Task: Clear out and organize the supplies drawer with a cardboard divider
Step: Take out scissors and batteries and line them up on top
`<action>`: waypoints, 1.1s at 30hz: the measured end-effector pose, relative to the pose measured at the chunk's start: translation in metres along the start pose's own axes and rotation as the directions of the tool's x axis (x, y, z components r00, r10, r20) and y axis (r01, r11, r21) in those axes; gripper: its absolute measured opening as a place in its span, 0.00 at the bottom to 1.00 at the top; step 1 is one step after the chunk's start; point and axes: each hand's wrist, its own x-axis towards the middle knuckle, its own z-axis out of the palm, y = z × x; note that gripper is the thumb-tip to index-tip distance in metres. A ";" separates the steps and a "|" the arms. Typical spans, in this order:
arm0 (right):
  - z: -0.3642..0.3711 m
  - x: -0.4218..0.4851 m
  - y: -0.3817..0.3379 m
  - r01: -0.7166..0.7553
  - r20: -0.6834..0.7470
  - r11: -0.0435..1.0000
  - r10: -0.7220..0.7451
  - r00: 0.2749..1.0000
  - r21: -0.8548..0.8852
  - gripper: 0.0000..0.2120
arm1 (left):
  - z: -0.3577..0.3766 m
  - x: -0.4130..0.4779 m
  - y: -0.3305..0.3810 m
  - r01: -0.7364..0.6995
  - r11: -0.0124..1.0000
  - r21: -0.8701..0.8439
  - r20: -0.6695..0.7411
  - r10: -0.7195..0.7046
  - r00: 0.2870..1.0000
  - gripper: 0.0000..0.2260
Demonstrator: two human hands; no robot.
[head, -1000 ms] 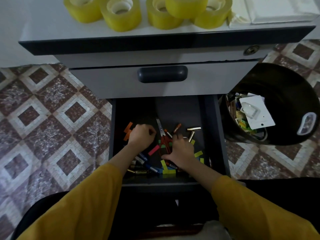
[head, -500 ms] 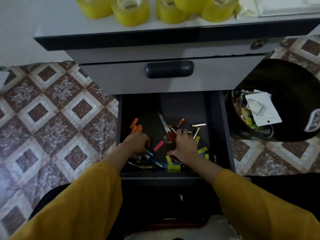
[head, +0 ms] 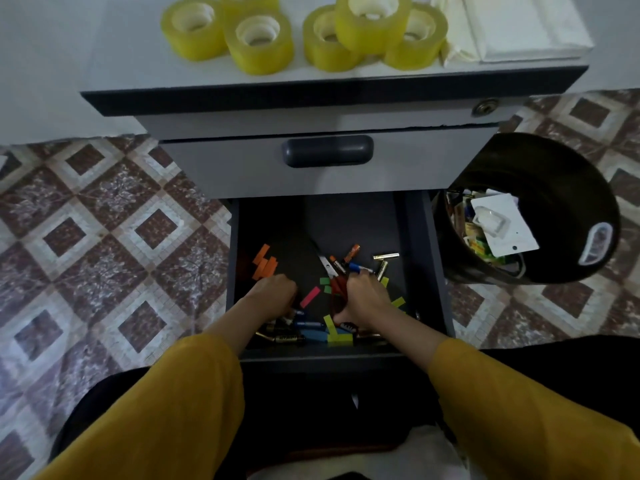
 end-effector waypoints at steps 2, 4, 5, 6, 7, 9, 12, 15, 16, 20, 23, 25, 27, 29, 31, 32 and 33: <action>-0.007 -0.008 0.000 0.014 -0.007 1.000 -0.014 1.000 -0.012 0.28 | -0.002 -0.007 -0.003 0.020 0.998 -0.064 -0.014 -0.021 1.000 0.10; -0.013 -0.017 -0.001 0.020 -0.030 1.000 -0.021 0.999 -0.023 0.30 | -0.007 -0.017 -0.006 0.045 0.986 -0.162 -0.028 -0.051 0.998 0.14; -0.017 -0.022 -0.003 0.025 -0.042 0.999 -0.026 0.999 -0.022 0.31 | -0.011 -0.024 -0.007 0.056 0.977 -0.208 -0.036 -0.065 0.997 0.15; -0.021 -0.026 -0.004 0.029 -0.047 0.999 -0.030 0.998 -0.024 0.31 | -0.015 -0.030 -0.007 0.060 0.968 -0.243 -0.042 -0.073 0.996 0.15; -0.026 -0.031 -0.004 0.036 -0.059 0.999 -0.037 0.998 -0.029 0.32 | -0.019 -0.036 -0.007 0.060 0.962 -0.266 -0.057 -0.078 0.995 0.13; -0.036 -0.042 -0.005 0.054 -0.092 0.997 -0.059 0.994 -0.052 0.33 | -0.028 -0.053 -0.005 0.062 0.948 -0.312 -0.114 -0.102 0.988 0.11; -0.050 -0.059 -0.005 0.079 -0.145 0.994 -0.089 0.985 -0.076 0.32 | -0.043 -0.076 -0.002 0.070 0.932 -0.356 -0.192 -0.147 0.970 0.10; -0.064 -0.078 -0.006 0.105 -0.202 0.991 -0.120 0.972 -0.087 0.30 | -0.059 -0.098 0.005 0.039 0.919 -0.392 -0.277 -0.158 0.948 0.10; -0.070 -0.086 -0.007 0.119 -0.224 0.989 -0.135 0.965 -0.084 0.29 | -0.065 -0.107 0.009 0.021 0.916 -0.401 -0.314 -0.160 0.936 0.09; -0.094 -0.110 -0.008 0.169 -0.293 0.985 -0.174 0.940 -0.045 0.29 | -0.083 -0.132 0.024 -0.030 0.911 -0.412 -0.434 -0.167 0.886 0.08; -0.117 -0.126 -0.010 0.220 -0.358 0.975 -0.213 0.909 -0.020 0.27 | -0.102 -0.146 0.031 -0.093 0.895 -0.437 -0.525 -0.170 0.834 0.05; -0.135 -0.137 -0.013 0.249 -0.403 0.969 -0.229 0.886 -0.003 0.28 | -0.118 -0.154 0.035 -0.114 0.882 -0.457 -0.565 -0.189 0.803 0.03; -0.154 -0.147 -0.016 0.274 -0.440 0.962 -0.242 0.865 0.010 0.28 | -0.135 -0.159 0.037 -0.130 0.867 -0.481 -0.596 -0.214 0.774 0.03; -0.173 -0.155 -0.018 0.309 -0.479 0.951 -0.258 0.839 0.029 0.29 | -0.154 -0.165 0.041 -0.137 0.866 -0.481 -0.621 -0.226 0.750 0.04; -0.192 -0.161 -0.019 0.341 -0.510 0.938 -0.261 0.819 0.068 0.29 | -0.171 -0.173 0.043 -0.161 0.870 -0.467 -0.656 -0.218 0.723 0.03; -0.201 -0.163 -0.019 0.350 -0.524 0.933 -0.260 0.811 0.079 0.28 | -0.179 -0.175 0.044 -0.177 0.867 -0.465 -0.671 -0.215 0.709 0.04; -0.211 -0.165 -0.019 0.357 -0.541 0.930 -0.255 0.801 0.091 0.25 | -0.186 -0.178 0.044 -0.194 0.862 -0.468 -0.684 -0.215 0.697 0.06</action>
